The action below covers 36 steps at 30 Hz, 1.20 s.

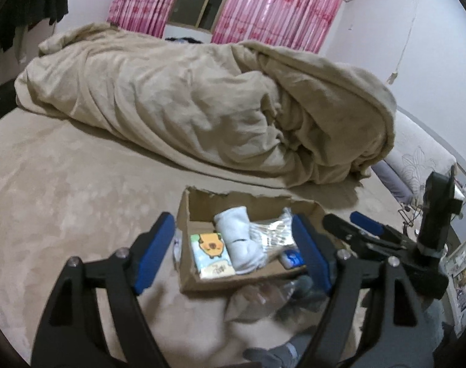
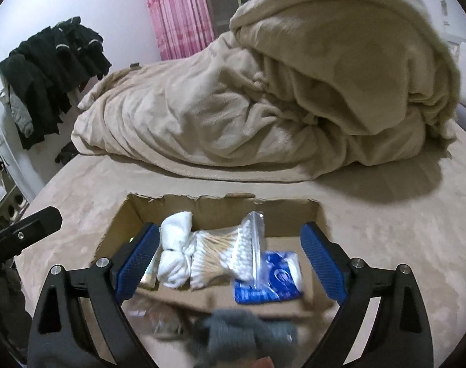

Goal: Organize objects
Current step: 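Grasp the gray dotted gloves with the left gripper while the right gripper grasps the gray fuzzy gloves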

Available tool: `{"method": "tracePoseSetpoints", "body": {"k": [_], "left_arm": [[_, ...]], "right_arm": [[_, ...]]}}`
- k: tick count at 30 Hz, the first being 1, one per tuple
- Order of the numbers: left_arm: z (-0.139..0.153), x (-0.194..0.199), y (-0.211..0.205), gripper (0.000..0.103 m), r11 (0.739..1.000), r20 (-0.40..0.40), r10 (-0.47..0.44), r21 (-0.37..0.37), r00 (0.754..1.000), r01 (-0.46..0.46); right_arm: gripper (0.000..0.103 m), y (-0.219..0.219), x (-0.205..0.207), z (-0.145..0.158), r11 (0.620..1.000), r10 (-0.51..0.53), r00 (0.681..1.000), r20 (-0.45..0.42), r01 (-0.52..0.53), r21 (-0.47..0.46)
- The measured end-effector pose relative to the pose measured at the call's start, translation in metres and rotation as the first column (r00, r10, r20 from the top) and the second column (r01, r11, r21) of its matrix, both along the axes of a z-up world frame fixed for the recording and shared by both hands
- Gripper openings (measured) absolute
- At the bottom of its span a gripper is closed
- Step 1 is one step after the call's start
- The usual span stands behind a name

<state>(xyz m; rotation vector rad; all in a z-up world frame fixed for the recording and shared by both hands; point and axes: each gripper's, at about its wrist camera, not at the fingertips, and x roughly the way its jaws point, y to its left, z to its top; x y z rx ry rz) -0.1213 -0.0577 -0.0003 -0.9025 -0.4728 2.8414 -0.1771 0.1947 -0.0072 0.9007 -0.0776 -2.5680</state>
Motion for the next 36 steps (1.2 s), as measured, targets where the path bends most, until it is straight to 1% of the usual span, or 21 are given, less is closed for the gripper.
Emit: {"method": "tracePoseSetpoints", "body": {"k": [4,9,13,19,21,22,26,28,30,33,34,36], "left_arm": [[0.012,0.020,0.005,0.080,1.000,-0.038,-0.013,-0.026,0.999,0.012],[0.016,0.036,0.006,0.080,0.999,-0.044,-0.028,-0.025,0.999,0.027],[0.014,0.051,0.009,0.081,0.998,-0.052,-0.033,-0.052,0.998,0.030],[0.002,0.069,0.024,0.081,0.994,-0.042,-0.068,-0.084,0.997,0.065],[-0.005,0.072,0.032,0.081,0.991,-0.040,-0.089,-0.107,0.995,0.084],[-0.010,0.073,0.035,0.081,0.989,-0.034,-0.091,-0.117,0.995,0.086],[-0.031,0.068,0.046,0.081,0.984,0.030,-0.115,-0.134,0.993,0.118],[-0.043,0.065,0.052,0.081,0.982,0.070,-0.132,-0.123,0.989,0.140],[-0.052,0.062,0.058,0.081,0.979,0.086,-0.144,-0.130,0.986,0.154],[-0.065,0.060,0.066,0.081,0.974,0.106,-0.159,-0.147,0.982,0.174],[-0.070,0.058,0.070,0.081,0.971,0.123,-0.158,-0.159,0.980,0.177],[-0.075,0.056,0.073,0.081,0.970,0.135,-0.173,-0.148,0.976,0.193]], "right_arm": [[0.095,0.014,0.021,0.015,1.000,0.009,0.999,-0.040,-0.009,-0.002],[0.095,0.029,0.043,0.023,1.000,0.013,0.997,-0.077,-0.011,0.027],[0.095,0.041,0.058,0.021,0.999,0.021,0.995,-0.096,-0.017,0.040],[0.095,0.052,0.073,0.009,0.998,0.045,0.996,-0.077,-0.041,0.043],[0.095,0.054,0.076,0.005,0.998,0.052,0.996,-0.072,-0.048,0.051],[0.095,0.054,0.077,0.002,0.997,0.056,0.996,-0.067,-0.052,0.054],[0.095,0.054,0.078,-0.010,0.996,0.063,0.997,-0.046,-0.060,0.063],[0.095,0.054,0.076,-0.017,0.996,0.064,0.997,-0.032,-0.061,0.072],[0.095,0.053,0.074,-0.022,0.995,0.066,0.998,-0.012,-0.065,0.071],[0.095,0.050,0.072,-0.030,0.994,0.064,0.998,-0.010,-0.063,0.086],[0.095,0.049,0.071,-0.033,0.994,0.067,0.998,-0.007,-0.066,0.089],[0.095,0.047,0.068,-0.040,0.993,0.068,0.998,-0.003,-0.067,0.102]]}}
